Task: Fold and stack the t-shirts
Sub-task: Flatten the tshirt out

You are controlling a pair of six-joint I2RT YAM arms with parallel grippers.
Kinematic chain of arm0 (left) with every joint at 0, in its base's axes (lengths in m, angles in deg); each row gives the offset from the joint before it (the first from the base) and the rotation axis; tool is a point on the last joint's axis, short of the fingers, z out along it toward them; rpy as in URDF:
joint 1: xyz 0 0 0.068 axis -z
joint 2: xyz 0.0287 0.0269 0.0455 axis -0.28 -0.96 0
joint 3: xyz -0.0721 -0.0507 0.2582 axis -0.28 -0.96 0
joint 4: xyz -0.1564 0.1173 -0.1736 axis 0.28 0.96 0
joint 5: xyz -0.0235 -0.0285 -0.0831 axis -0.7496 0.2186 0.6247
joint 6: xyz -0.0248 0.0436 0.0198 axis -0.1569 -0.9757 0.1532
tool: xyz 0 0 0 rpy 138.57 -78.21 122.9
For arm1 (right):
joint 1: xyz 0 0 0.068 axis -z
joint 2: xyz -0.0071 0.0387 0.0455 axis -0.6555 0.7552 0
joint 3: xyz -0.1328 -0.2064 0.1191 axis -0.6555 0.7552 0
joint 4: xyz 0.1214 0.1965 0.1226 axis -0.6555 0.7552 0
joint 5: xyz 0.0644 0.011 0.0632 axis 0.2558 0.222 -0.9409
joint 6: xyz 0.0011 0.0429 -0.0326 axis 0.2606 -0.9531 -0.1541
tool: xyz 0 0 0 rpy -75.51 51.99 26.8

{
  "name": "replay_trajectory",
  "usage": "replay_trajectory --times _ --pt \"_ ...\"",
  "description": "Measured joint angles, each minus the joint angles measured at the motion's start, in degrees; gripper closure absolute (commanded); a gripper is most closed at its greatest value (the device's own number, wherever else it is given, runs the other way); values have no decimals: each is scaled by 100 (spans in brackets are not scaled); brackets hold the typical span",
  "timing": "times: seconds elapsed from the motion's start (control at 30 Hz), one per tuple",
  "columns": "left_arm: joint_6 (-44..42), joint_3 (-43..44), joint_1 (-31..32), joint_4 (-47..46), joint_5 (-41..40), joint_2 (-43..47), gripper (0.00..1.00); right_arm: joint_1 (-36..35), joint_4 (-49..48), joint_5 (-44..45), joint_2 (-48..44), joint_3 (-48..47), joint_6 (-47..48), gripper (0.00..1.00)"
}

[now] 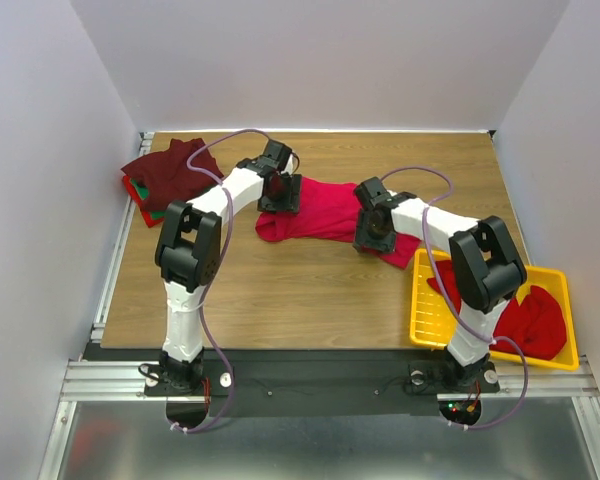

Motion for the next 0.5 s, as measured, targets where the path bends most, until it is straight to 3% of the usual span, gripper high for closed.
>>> replay_trajectory --times 0.1,0.17,0.2,0.23,0.3,0.5 --pt "-15 2 0 -17 59 -98 53 -9 0 107 131 -87 24 54" --pt "-28 4 -2 -31 105 -164 72 -9 -9 225 232 -164 39 68" --pt "-48 9 -2 -35 129 -190 80 -11 -22 295 273 -184 39 91" --pt "-39 9 -2 -35 144 -205 93 -11 -17 391 317 -203 83 100" --pt "-42 26 -2 -26 157 -208 100 -9 -9 487 328 -221 72 100" --pt "-39 529 -133 201 262 -208 100 -11 50 680 330 -299 94 100"
